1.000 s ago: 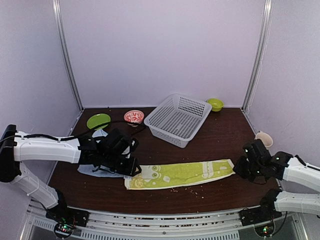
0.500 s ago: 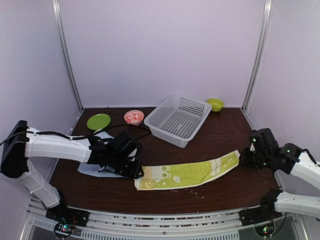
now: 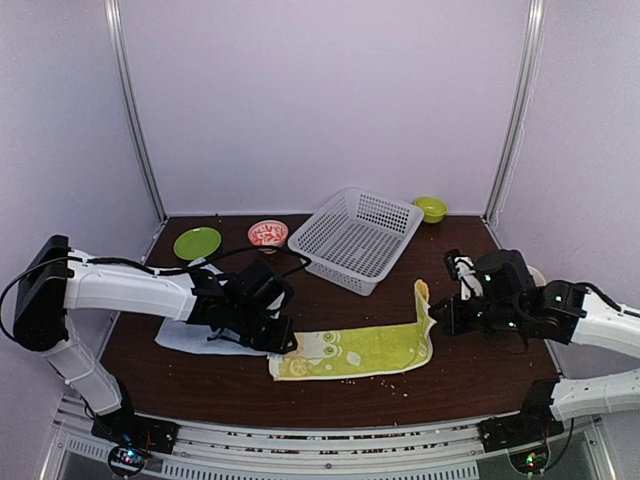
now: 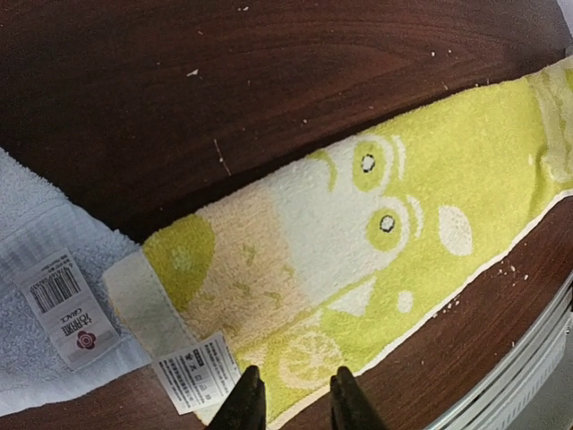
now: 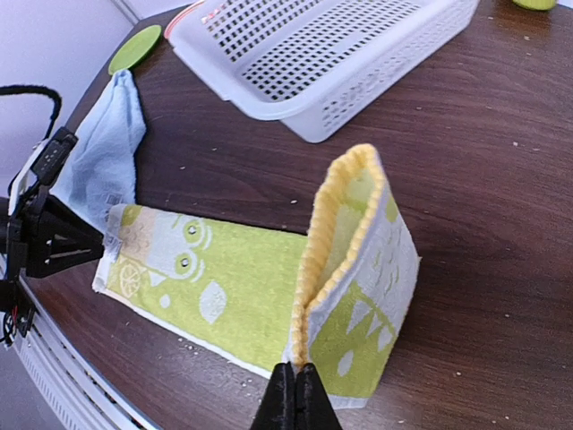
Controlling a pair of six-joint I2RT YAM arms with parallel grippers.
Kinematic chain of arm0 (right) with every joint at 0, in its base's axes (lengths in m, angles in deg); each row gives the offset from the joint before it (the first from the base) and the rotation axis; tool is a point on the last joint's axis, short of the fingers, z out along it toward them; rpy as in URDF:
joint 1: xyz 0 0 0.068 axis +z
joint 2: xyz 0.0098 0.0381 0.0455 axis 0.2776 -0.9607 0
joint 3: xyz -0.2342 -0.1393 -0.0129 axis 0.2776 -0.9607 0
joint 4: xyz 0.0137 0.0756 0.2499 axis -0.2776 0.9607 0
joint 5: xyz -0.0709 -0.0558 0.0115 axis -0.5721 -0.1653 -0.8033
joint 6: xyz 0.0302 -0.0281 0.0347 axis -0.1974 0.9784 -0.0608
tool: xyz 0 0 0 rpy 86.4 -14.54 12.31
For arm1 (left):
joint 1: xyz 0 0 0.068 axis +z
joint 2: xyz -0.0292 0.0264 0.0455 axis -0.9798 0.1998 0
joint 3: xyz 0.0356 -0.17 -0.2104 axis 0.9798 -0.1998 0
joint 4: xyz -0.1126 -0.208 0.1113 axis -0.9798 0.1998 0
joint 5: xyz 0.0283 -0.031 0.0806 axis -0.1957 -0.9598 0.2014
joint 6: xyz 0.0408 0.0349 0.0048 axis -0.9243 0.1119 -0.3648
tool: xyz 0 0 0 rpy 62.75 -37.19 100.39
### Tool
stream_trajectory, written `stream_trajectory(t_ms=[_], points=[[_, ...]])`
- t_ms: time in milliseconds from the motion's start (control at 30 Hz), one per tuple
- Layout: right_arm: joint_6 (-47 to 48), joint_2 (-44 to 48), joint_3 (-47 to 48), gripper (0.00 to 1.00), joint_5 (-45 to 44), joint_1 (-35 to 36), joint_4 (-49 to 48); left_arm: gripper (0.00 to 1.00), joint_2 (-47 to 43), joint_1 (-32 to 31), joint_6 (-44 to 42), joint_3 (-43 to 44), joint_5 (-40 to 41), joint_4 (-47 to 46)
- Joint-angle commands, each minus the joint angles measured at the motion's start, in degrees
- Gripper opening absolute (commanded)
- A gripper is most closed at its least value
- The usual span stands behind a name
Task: Roll the towels
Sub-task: Fold the towel at the center of the board.
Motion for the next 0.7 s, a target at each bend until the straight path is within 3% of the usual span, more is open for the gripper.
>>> stream_trajectory(t_ms=[0,333,667], points=[[0.3,-4.3,3.0,0.0,1.0,2.9,-6.4,0.25,-1.1,-0.2,0.6,0.2,0.5,-0.6],[2.3,-5.4,5.9,0.0,0.5,3.9,-5.6,0.25,-4.6,-0.2,1.3,-3.0,3.0,0.8],[0.2,-17.9,11.9,0.0,1.6,11.6,-14.6,0.25,-13.8,-0.2,3.9,-8.1,7.7,3.1]])
